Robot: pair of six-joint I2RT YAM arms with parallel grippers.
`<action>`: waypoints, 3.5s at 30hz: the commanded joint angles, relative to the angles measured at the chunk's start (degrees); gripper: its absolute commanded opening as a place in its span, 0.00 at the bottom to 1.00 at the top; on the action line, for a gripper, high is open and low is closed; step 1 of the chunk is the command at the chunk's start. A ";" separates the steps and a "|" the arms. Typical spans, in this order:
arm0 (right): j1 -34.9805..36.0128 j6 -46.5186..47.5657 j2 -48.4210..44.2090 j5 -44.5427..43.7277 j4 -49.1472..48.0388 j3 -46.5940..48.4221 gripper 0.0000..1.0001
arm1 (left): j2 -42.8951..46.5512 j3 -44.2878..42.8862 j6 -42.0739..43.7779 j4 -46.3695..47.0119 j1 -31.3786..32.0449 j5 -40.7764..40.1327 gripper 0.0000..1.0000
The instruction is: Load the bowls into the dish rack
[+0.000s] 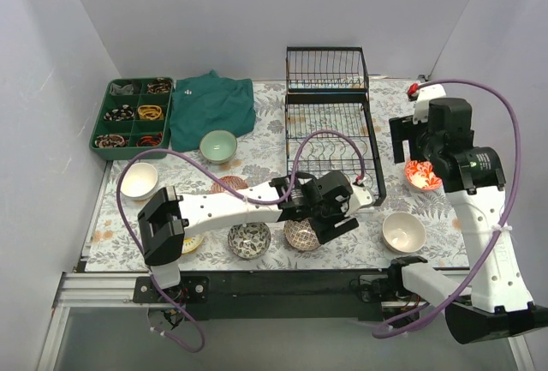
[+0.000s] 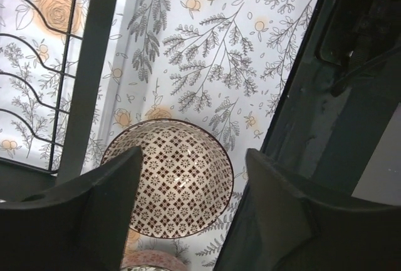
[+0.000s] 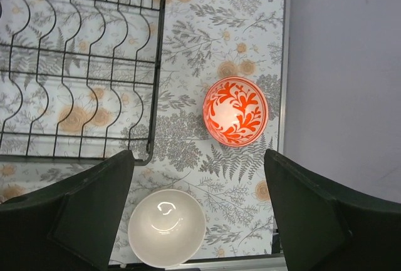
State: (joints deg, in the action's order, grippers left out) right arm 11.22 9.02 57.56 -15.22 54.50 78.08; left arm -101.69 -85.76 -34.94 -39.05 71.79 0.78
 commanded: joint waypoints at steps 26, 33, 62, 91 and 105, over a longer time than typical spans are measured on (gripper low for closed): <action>-10.61 -6.64 -4.56 10.38 2.63 -0.30 0.89 | -1.15 7.45 -14.81 -2.17 5.55 -5.96 0.00; -12.63 -6.21 -3.51 11.97 2.98 -0.30 0.88 | 7.99 1.39 -10.95 -9.29 8.98 4.49 0.00; -24.84 -0.14 3.96 7.93 1.49 -3.02 0.87 | -18.97 -8.37 -49.25 87.65 -31.71 43.08 0.00; -27.66 0.48 2.38 9.95 1.31 -9.53 0.85 | -37.26 -27.18 -63.67 73.41 -23.01 15.13 0.00; -28.54 0.30 2.82 10.83 0.08 -12.34 0.85 | -37.62 -23.23 -69.12 74.37 -24.33 17.15 0.00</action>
State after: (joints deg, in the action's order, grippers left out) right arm -16.86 9.21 60.93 -5.32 56.82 66.48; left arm -141.86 -109.45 -101.30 31.70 48.10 17.32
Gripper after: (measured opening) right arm 0.851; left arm 0.054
